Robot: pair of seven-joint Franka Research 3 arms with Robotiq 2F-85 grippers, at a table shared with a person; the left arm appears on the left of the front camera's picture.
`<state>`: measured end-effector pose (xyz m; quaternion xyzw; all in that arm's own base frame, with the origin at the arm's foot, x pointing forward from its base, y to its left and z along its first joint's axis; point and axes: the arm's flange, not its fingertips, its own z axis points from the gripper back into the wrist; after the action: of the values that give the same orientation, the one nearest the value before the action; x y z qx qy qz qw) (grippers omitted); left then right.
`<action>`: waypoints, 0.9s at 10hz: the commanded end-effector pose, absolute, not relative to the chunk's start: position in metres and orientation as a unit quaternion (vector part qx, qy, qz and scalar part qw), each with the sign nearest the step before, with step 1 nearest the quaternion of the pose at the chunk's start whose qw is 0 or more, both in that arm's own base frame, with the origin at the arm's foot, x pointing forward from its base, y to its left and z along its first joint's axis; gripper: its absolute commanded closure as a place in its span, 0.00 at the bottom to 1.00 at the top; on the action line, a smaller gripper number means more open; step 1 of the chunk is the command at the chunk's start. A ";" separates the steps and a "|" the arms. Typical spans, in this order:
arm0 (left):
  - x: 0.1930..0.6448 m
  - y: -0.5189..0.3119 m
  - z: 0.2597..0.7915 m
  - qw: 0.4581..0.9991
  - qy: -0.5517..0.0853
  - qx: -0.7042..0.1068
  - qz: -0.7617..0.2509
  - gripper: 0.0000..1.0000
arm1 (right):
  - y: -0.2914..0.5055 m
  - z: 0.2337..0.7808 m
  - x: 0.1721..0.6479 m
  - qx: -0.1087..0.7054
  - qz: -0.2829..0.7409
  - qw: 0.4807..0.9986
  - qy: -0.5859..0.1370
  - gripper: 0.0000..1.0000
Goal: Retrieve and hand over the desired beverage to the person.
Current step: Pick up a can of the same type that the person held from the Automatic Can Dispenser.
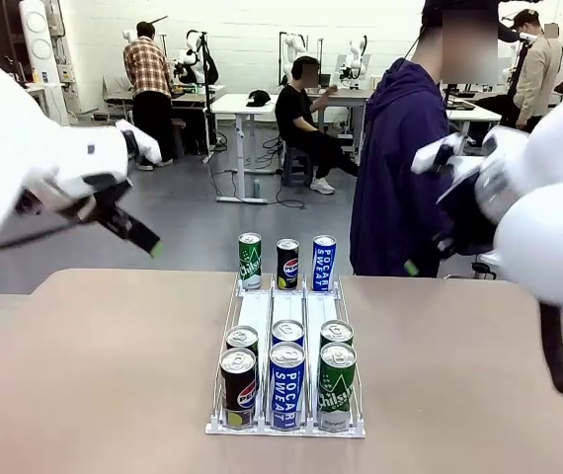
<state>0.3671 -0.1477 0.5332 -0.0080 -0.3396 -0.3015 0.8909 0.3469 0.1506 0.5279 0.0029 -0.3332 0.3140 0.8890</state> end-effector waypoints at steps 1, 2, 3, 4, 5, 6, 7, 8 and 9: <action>0.350 -0.148 0.566 0.887 -0.346 0.000 -0.306 0.00 | 0.154 0.566 0.330 0.003 0.316 0.887 -0.336 0.00; 0.340 -0.149 0.580 0.882 -0.358 0.006 -0.306 0.00 | 0.156 0.578 0.319 -0.006 0.319 0.885 -0.339 0.00; 0.327 -0.148 0.589 0.877 -0.372 0.005 -0.303 0.00 | 0.157 0.584 0.307 -0.019 0.318 0.883 -0.345 0.00; 0.344 -0.147 0.582 0.883 -0.357 -0.004 -0.306 0.00 | 0.148 0.581 0.322 -0.001 0.317 0.883 -0.347 0.00; 0.344 -0.147 0.582 0.883 -0.357 -0.004 -0.306 0.00 | 0.148 0.581 0.322 -0.001 0.317 0.883 -0.347 0.00; 0.344 -0.147 0.582 0.883 -0.357 -0.004 -0.306 0.00 | 0.148 0.581 0.322 -0.001 0.317 0.883 -0.347 0.00; 0.335 -0.147 0.591 0.880 -0.363 -0.002 -0.308 0.00 | 0.149 0.592 0.312 -0.004 0.321 0.881 -0.349 0.00; 0.329 -0.116 0.606 0.874 -0.326 -0.087 -0.348 0.00 | 0.117 0.603 0.299 0.028 0.333 0.869 -0.366 0.00; 0.318 -0.085 0.621 0.864 -0.292 -0.160 -0.379 0.00 | 0.086 0.612 0.288 0.081 0.341 0.862 -0.365 0.00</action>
<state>0.3312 -0.1232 0.5990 -0.0817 -0.3349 -0.3425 0.8740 0.3051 0.1198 0.6062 0.0240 -0.3635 0.3199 0.8746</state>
